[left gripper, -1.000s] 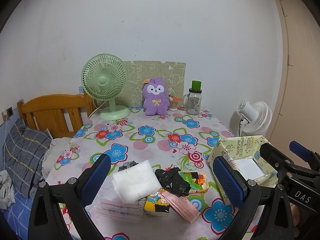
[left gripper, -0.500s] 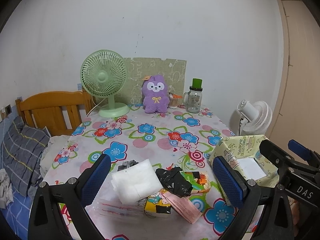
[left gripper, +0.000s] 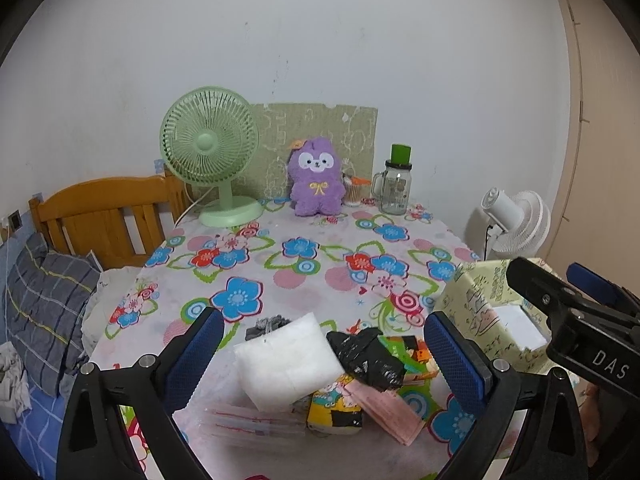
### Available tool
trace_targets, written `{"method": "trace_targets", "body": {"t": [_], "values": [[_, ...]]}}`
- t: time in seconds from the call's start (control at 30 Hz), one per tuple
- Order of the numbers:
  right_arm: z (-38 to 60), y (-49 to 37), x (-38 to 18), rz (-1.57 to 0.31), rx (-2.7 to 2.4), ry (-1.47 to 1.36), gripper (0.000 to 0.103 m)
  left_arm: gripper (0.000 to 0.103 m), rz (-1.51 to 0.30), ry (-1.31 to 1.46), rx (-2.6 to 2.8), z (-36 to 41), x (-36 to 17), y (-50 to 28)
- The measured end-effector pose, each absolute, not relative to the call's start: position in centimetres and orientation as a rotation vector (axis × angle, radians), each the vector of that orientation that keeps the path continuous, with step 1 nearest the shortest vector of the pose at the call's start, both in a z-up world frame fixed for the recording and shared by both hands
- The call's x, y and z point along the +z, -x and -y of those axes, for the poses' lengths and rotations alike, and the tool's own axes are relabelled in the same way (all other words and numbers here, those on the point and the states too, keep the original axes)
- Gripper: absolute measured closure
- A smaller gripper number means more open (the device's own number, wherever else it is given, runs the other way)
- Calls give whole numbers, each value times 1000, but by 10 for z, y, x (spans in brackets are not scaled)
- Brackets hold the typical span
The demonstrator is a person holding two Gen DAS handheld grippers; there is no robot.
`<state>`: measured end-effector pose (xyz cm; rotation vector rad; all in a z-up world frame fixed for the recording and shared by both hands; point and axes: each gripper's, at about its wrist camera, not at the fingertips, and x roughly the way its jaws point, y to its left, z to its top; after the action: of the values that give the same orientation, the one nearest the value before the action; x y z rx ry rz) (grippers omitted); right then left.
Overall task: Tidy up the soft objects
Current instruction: 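Reach the right gripper down and grasp the pink paper slip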
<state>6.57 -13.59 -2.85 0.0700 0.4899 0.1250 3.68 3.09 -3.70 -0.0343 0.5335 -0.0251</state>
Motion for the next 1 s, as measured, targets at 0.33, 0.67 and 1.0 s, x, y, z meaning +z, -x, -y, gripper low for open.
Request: {"method": "trace_targets", "body": {"t": [0.33, 0.67, 1.0], "values": [[109, -68, -56, -510, 171, -95, 2, 4, -620, 59, -42, -47, -72, -46], [88, -65, -87, -560, 212, -94, 7, 5, -697, 73, -42, -60, -108, -43], [68, -72, -128, -675, 243, -62, 12, 6, -777, 83, -21, -70, -140, -50]]}}
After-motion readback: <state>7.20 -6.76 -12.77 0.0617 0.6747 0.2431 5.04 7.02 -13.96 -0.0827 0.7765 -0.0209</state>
